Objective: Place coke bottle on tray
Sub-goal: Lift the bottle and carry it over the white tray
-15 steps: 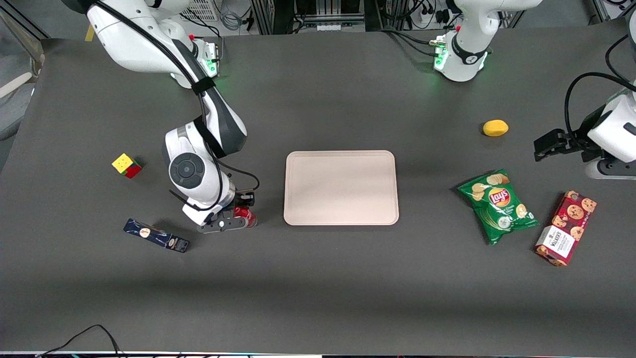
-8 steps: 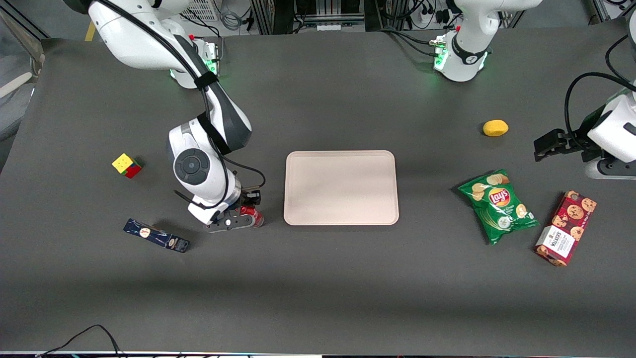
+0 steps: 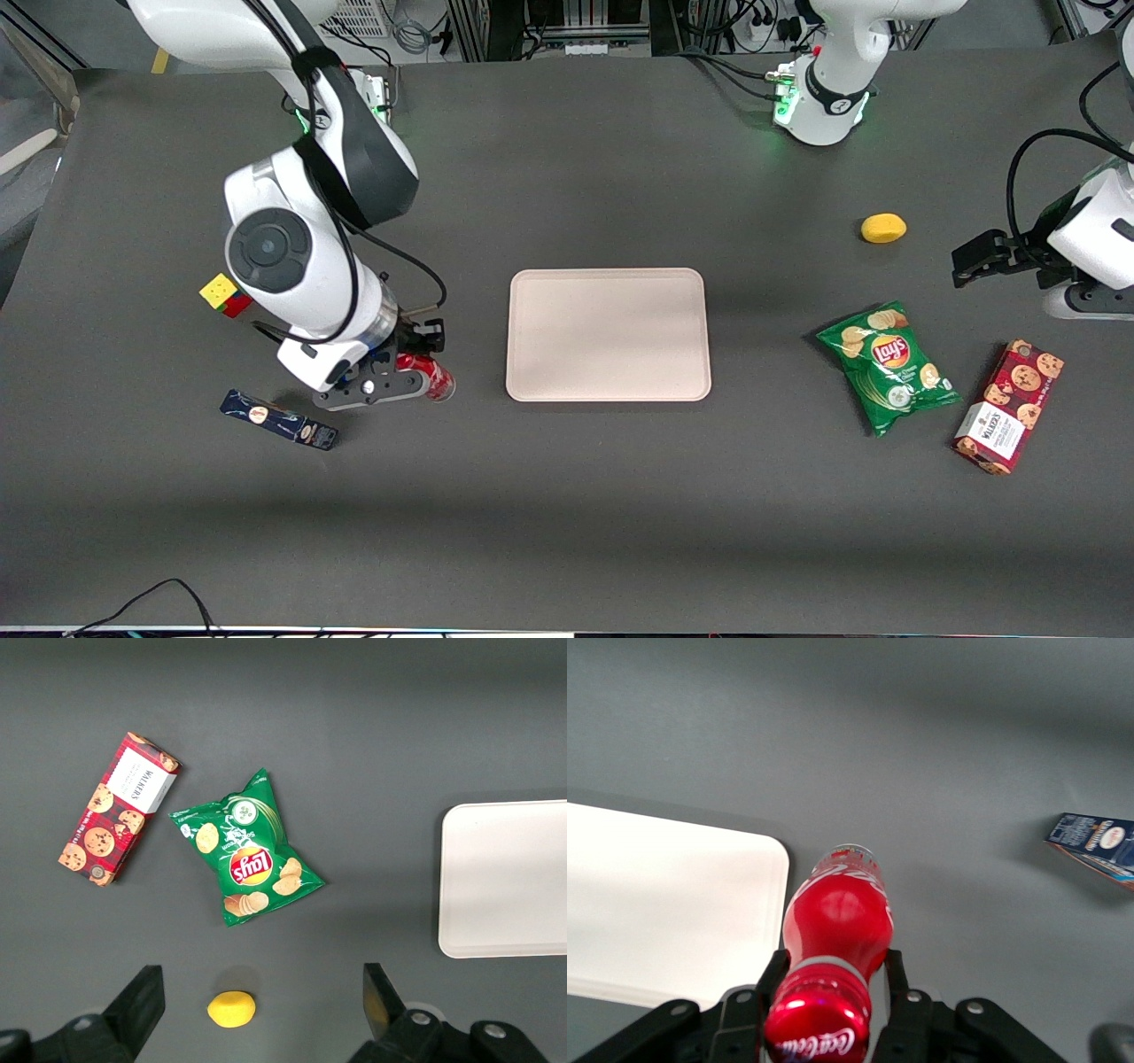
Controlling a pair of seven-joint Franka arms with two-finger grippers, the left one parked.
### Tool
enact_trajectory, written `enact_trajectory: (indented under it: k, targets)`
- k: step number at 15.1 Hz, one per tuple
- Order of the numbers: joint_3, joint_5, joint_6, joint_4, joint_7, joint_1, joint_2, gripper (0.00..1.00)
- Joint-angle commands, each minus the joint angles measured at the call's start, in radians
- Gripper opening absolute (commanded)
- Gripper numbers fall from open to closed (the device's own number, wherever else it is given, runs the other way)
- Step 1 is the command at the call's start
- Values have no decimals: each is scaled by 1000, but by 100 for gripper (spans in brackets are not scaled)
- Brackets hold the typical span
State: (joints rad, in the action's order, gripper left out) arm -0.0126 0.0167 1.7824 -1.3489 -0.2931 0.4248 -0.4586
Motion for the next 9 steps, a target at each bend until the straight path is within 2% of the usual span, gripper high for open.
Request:
enact_trajectory:
  k: [1, 4, 9]
  targets:
    - [-18, -8, -81, 85, -18, 2, -3, 0]
    - [-27, -6, -87, 88, -35, 8, 0, 0]
    - [-174, -15, -69, 86, -325, 18, -34, 0]
